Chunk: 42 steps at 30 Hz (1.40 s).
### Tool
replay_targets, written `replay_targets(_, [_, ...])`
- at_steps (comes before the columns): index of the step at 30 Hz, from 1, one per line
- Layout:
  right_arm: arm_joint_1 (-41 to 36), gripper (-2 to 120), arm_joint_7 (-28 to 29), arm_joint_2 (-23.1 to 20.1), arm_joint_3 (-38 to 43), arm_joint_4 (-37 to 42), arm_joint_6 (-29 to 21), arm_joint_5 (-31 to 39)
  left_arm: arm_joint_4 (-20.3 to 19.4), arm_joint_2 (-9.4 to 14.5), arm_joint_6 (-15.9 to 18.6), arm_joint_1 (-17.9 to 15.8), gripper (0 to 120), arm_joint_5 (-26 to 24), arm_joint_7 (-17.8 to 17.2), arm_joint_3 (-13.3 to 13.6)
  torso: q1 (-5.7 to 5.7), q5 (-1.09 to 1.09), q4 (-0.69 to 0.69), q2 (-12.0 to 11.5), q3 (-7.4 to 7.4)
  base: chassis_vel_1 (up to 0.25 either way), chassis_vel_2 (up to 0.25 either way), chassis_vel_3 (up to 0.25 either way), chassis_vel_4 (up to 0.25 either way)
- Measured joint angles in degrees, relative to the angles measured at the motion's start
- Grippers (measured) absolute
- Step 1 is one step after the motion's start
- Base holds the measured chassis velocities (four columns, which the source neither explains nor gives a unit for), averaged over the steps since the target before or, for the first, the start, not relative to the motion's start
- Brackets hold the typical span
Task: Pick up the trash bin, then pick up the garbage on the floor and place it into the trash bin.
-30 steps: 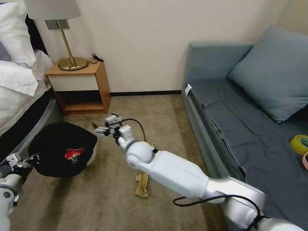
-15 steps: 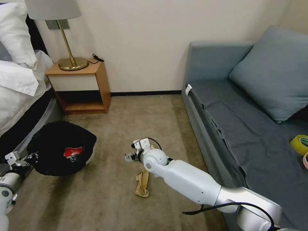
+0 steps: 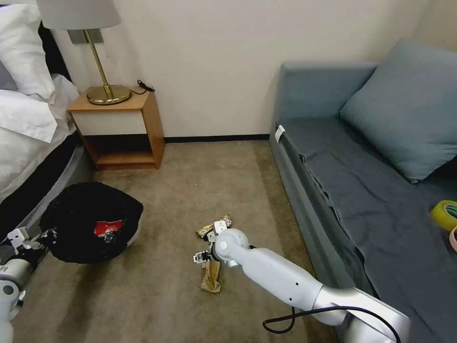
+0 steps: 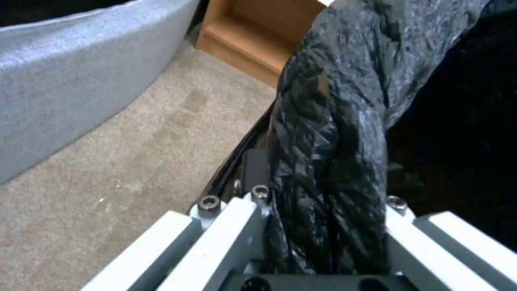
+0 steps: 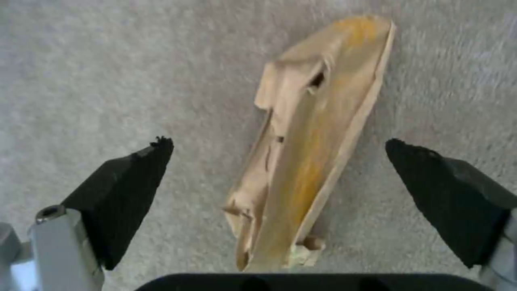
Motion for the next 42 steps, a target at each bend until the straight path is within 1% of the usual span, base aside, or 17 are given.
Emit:
replay_targets(5, [-0.9,100,-2.2,0.6,0.1,-2.9,1.7,-2.1,-0.1,-0.1,-0.1,0.5,2,0.2,0.0,-0.2,0.00,0.00,0.00,0.0,0.00,0.000,0.000,0.000,0.000])
replay_targets(8, [-1.8,100,-4.1,1.4,0.2,-5.6,3.3,-5.0,0.3,0.2,-0.2,0.8,2,0.2,0.3,-0.5,0.00,0.00,0.00,0.0,0.00,0.000,0.000,0.000,0.000])
replay_targets(13, [-2.2,100,-5.4,2.4,0.2,-7.6,4.0,-7.3,0.4,0.3,-0.4,0.8,2,0.3,0.4,-0.5,0.00,0.00,0.00,0.0,0.00,0.000,0.000,0.000,0.000])
replay_targets(16, [-2.6,100,-6.6,3.7,0.7,-9.9,4.7,-9.5,0.4,0.2,-0.4,0.8,2,0.6,0.5,-0.5,0.00,0.00,0.00,0.0,0.00,0.000,0.000,0.000,0.000])
replay_targets(42, [-4.4,100,-12.7,6.6,2.2,-16.2,6.7,-18.6,1.3,-0.9,-0.5,0.1,2,2.1,0.5,-0.3,0.00,0.00,0.00,0.0,0.00,0.000,0.000,0.000,0.000])
